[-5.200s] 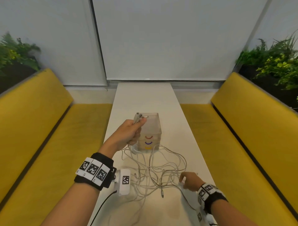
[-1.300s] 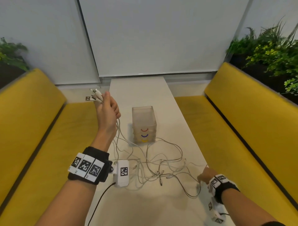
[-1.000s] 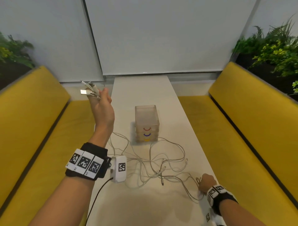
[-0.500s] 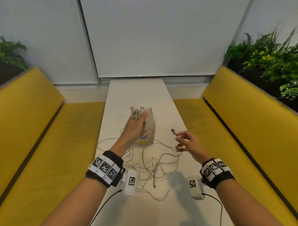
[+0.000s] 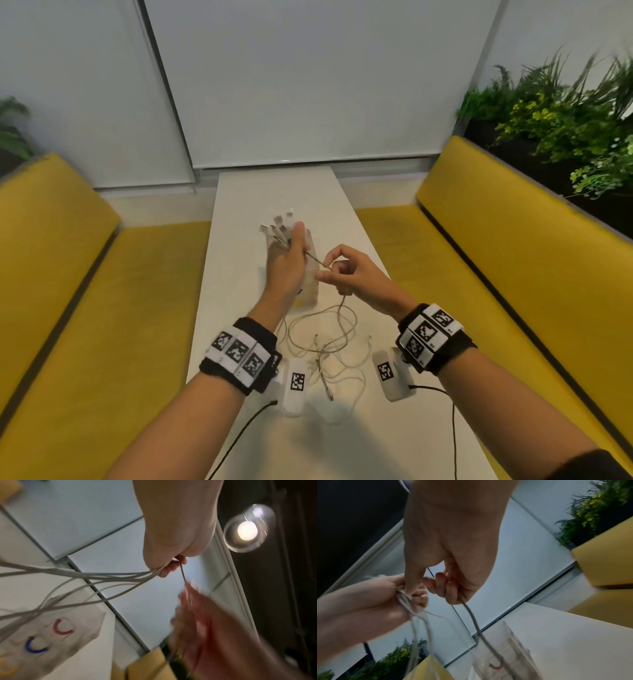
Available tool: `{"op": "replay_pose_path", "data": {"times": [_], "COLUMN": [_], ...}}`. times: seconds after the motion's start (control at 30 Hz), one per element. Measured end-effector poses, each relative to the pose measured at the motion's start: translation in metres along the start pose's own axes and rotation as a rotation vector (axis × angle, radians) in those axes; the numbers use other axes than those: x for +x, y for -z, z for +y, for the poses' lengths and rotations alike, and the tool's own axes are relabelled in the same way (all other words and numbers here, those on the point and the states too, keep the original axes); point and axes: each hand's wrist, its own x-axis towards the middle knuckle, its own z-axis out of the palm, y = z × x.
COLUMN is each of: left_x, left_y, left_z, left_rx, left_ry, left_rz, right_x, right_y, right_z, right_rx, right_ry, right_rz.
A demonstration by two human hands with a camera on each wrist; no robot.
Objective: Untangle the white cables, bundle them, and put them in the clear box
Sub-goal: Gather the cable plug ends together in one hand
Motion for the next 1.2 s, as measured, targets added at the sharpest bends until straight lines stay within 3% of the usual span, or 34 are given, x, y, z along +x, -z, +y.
{"op": "replay_pose_path", "data": {"times": [0.17, 0.27, 0.47, 0.63, 0.87, 1.0, 1.2], "left_x": [0.015, 0.021, 0.018, 0.016, 0.014, 0.016, 0.018], "left_y": [0.034, 0.062, 0.091, 0.093, 0.093, 0.099, 0.109], "left_z": [0.054, 0.082, 0.108, 0.105, 0.098, 0.102, 0.106], "left_rx": [-0.502, -0.634, -0.635, -0.647, -0.622, -0.620, -0.621], "left_ry": [-0.003, -0.034, -0.143, -0.134, -0.118, -0.143, -0.186], "left_rz": [0.064, 0.091, 0.066, 0.094, 0.142, 0.187, 0.238], "right_x": [-0.009, -0.019, -0.028, -0.035, -0.040, -0.048, -0.061], "right_y": [0.024, 0.039, 0.072, 0.085, 0.104, 0.111, 0.115], "right_z": [0.027, 0.048, 0.084, 0.106, 0.117, 0.118, 0.131], "right_rx": [-0.144, -0.185, -0.349, -0.586, -1.341, -1.513, -1.605], "right_ry": [-0.066, -0.116, -0.212, -0.273, -0.303, -0.421, -0.724], "right_rz": [0.005, 0.062, 0.153, 0.198, 0.219, 0.202, 0.085]}}
